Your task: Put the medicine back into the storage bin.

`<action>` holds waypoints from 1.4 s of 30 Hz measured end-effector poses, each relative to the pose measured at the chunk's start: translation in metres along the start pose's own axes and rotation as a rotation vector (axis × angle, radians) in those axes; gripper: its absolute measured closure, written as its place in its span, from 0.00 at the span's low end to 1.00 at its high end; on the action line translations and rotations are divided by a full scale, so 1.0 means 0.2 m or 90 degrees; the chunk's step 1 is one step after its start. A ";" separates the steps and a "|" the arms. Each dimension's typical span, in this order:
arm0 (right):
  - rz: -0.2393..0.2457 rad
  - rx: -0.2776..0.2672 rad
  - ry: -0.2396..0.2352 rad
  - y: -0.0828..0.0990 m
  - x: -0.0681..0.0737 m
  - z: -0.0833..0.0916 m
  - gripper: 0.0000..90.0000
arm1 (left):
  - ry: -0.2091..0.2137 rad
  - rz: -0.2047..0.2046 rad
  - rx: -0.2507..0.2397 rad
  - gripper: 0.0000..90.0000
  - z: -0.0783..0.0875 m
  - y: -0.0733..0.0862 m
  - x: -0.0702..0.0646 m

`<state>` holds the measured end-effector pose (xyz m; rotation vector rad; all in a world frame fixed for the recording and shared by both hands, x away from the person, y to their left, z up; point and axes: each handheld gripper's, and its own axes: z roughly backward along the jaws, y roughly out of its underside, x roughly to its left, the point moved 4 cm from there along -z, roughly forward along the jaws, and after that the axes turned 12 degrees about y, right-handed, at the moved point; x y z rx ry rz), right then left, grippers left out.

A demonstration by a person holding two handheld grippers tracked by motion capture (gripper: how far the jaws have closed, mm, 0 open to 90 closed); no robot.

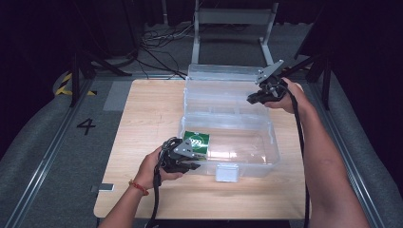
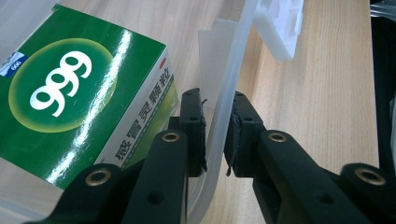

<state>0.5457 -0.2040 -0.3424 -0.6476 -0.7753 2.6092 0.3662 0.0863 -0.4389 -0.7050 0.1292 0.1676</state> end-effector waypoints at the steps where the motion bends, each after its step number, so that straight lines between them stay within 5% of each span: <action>1: 0.005 0.003 -0.007 0.00 0.00 0.00 0.95 | 0.004 0.000 -0.003 0.88 0.00 0.00 0.00; 15: 0.035 0.002 -0.051 -0.03 0.04 0.08 0.99 | 0.012 0.000 -0.008 0.86 0.00 0.01 0.01; 42: 0.082 -0.023 -0.035 -0.06 0.25 0.29 1.00 | 0.007 0.006 -0.011 0.85 -0.01 0.01 0.00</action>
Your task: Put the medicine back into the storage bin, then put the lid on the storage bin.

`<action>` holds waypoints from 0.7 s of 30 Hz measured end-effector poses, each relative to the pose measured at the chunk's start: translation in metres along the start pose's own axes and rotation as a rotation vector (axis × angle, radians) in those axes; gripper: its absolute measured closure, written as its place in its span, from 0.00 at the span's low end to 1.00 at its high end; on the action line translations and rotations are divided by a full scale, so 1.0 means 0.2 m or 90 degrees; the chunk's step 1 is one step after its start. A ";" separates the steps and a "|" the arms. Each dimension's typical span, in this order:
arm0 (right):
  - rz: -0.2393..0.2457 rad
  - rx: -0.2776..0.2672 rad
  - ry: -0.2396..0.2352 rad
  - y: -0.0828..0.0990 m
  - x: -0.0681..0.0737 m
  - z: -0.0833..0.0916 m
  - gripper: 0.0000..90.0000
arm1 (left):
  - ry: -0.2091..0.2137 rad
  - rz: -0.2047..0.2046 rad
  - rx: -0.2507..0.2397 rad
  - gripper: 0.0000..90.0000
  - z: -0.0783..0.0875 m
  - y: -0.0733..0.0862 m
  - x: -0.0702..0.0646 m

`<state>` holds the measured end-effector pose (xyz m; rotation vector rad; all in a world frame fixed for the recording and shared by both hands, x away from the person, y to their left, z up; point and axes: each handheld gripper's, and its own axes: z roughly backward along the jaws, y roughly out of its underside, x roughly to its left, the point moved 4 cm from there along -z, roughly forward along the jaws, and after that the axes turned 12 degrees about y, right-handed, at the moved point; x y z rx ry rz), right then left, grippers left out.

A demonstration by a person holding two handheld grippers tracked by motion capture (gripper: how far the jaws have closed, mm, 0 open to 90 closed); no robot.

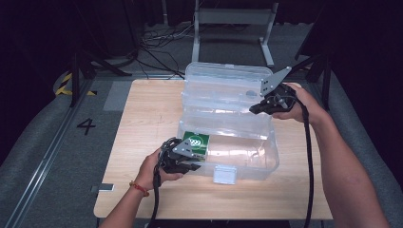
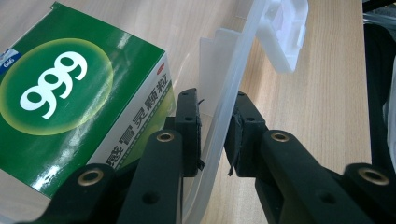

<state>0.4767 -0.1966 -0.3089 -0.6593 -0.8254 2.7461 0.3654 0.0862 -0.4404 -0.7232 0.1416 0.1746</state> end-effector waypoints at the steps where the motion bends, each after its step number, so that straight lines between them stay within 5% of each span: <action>1: -0.005 -0.001 0.001 0.00 0.01 0.01 1.00 | -0.001 0.001 0.000 0.85 0.00 0.00 0.00; 21: 0.013 -0.018 0.000 0.01 0.17 0.08 1.00 | -0.010 0.004 -0.005 0.84 -0.01 0.00 -0.01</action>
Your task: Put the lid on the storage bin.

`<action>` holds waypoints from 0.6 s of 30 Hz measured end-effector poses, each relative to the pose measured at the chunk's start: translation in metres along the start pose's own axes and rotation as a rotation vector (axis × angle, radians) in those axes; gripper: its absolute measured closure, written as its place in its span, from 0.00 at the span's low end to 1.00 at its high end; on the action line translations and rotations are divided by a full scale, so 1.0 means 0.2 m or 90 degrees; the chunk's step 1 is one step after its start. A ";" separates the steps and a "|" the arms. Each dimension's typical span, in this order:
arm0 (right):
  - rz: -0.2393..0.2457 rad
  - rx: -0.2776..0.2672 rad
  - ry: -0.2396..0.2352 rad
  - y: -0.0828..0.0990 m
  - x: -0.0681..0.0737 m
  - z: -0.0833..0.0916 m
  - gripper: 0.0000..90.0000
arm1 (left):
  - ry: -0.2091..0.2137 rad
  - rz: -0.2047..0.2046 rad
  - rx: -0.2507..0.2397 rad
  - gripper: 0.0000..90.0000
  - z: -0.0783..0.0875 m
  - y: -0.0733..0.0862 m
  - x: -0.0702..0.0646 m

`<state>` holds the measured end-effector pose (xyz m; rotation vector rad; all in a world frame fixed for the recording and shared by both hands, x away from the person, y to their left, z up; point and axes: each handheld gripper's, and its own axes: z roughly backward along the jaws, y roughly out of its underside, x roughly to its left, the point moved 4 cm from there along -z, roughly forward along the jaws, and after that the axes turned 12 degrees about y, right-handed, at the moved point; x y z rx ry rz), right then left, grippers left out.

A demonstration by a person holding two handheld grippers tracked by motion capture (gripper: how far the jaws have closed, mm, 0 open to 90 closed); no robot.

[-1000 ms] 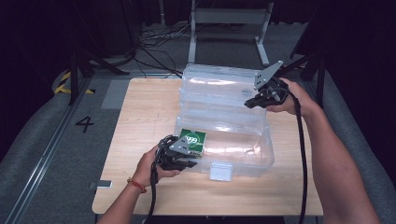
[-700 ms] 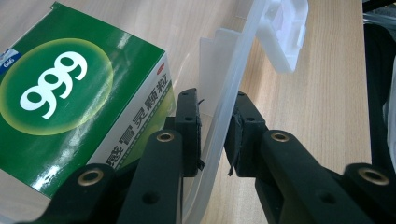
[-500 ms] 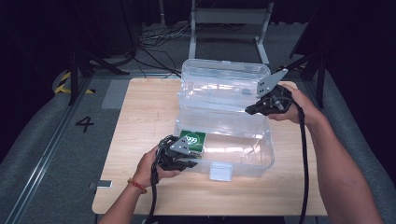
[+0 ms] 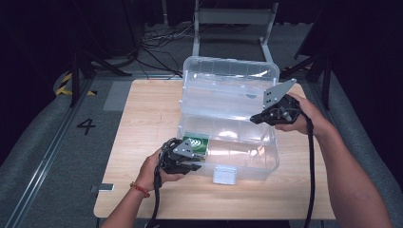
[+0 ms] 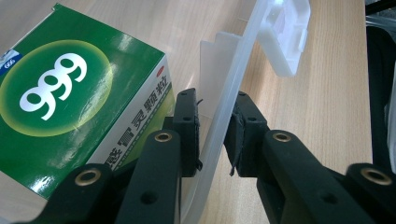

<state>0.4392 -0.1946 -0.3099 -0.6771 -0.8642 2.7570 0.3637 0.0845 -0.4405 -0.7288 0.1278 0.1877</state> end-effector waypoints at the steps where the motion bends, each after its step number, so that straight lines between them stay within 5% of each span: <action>1: 0.000 0.001 0.003 0.00 0.00 0.00 1.00 | 0.000 -0.001 0.000 0.84 0.00 0.00 0.00; 18: -0.012 -0.026 -0.007 0.05 0.12 0.03 1.00 | -0.016 -0.013 0.001 0.83 -0.01 -0.01 -0.01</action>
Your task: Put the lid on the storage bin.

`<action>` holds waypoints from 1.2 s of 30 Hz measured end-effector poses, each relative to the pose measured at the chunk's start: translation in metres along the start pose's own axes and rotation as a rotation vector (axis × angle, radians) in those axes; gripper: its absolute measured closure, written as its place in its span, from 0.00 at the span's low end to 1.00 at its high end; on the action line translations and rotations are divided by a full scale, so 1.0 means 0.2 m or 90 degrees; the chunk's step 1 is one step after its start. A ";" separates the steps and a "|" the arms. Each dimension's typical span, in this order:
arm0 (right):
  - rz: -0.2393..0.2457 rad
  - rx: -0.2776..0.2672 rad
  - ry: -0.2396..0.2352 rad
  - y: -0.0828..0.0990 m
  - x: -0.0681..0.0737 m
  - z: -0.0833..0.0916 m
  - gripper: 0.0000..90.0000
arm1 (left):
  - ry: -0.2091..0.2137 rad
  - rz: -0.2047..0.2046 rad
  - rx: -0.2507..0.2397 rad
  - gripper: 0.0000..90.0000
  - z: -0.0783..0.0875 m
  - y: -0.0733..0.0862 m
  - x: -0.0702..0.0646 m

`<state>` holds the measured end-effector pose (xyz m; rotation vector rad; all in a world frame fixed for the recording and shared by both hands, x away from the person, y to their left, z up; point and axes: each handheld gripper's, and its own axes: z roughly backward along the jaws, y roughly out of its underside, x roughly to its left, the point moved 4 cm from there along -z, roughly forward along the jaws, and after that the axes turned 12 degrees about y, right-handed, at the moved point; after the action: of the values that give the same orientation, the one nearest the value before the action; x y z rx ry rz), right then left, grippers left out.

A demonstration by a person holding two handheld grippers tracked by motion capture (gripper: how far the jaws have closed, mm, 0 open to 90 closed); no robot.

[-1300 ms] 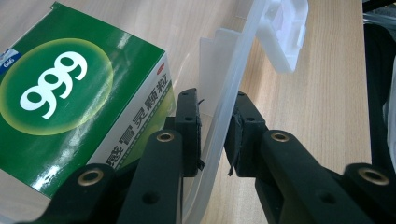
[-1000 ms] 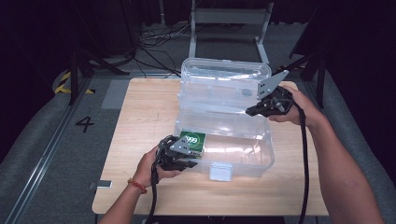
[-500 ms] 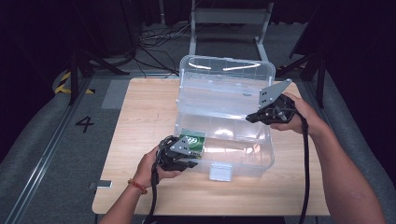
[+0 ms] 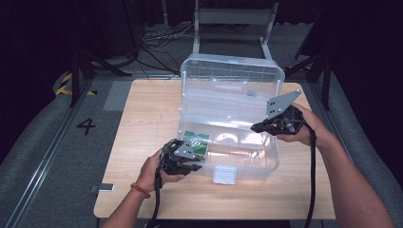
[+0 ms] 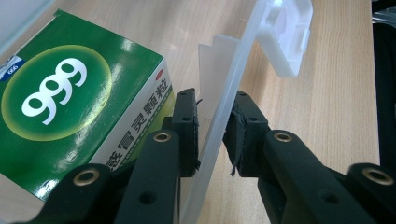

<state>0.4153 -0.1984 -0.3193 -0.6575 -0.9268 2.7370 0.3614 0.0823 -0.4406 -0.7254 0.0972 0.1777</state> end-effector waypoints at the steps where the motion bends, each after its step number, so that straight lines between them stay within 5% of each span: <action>1: 0.000 -0.003 -0.001 0.00 0.01 0.00 1.00 | 0.000 -0.001 0.000 0.83 0.00 0.00 0.00; 20: -0.012 -0.031 0.004 0.07 0.09 0.01 1.00 | -0.011 0.000 -0.036 0.79 0.01 0.00 -0.03; 23: -0.010 -0.032 0.012 0.07 0.10 0.02 1.00 | -0.038 0.000 -0.027 0.65 0.05 0.00 -0.06; 30: -0.009 -0.036 0.015 0.08 0.11 0.02 1.00 | -0.047 0.013 -0.110 0.55 0.19 -0.02 -0.13; 36: -0.012 -0.043 0.018 0.09 0.13 0.02 0.99 | -0.058 0.027 -0.152 0.47 0.28 -0.02 -0.15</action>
<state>0.3907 -0.2065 -0.3365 -0.6937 -1.0181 2.6836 0.3342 0.1135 -0.3916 -0.9529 0.0040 0.2659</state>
